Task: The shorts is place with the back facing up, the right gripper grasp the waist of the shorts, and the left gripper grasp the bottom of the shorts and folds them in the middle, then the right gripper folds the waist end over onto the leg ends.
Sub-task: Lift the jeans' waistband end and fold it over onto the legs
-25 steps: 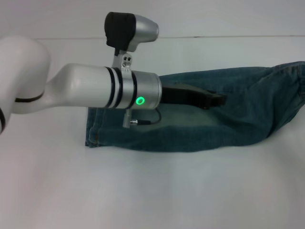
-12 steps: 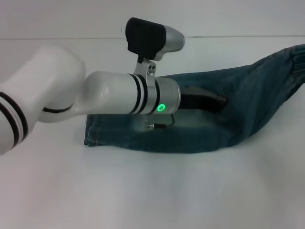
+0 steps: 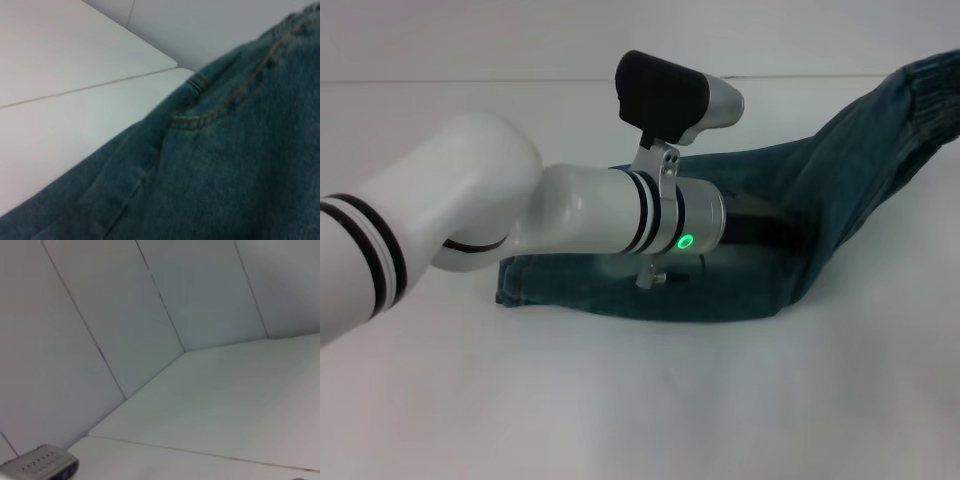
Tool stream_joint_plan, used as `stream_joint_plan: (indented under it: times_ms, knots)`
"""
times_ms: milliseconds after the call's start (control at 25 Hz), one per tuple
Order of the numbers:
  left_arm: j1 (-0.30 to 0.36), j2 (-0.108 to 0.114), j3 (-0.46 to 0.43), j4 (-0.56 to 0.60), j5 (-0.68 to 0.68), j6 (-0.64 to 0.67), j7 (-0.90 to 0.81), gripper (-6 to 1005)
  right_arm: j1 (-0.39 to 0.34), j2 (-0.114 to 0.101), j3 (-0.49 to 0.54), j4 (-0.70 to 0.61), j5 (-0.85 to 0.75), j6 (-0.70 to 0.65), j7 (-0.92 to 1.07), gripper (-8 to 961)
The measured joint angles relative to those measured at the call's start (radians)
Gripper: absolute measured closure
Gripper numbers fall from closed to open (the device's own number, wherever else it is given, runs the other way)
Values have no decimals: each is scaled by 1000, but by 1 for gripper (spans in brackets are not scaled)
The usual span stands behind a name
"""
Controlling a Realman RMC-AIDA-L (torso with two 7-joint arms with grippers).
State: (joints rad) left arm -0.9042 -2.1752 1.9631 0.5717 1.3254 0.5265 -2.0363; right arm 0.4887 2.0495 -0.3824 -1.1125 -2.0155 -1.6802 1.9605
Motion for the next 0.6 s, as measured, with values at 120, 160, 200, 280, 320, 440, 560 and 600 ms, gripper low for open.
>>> stream_joint_plan:
  times_ms: [120, 160, 200, 280, 320, 440, 560, 600]
  knots:
    - [-7, 0, 38, 0, -30, 2, 0, 964, 15, -1, -15, -5, 0, -1, 11, 928]
    - [-9, 0, 47, 0, -37, 5, 0, 964, 19, -2, -18, -6, 0, -1, 13, 928]
    - [-12, 0, 60, 0, -48, 7, 0, 964, 22, -3, -20, -6, 0, -1, 16, 928]
    - [-14, 0, 85, 5, -67, 10, -1, 964, 29, -4, -24, -14, 0, -2, 23, 928]
    - [-15, 0, 96, 8, -76, 13, -1, 964, 31, -5, -27, -22, 0, -2, 28, 927]
    - [-18, 0, 117, 18, -98, 28, 1, 964, 34, -3, -34, -49, 0, -3, 40, 927]
    - [-20, 0, 127, 31, -116, 54, 5, 965, 38, -3, -35, -57, 0, -3, 46, 927]
    - [-21, 0, 130, 35, -120, 63, 6, 965, 39, -3, -36, -57, 0, -3, 47, 927]
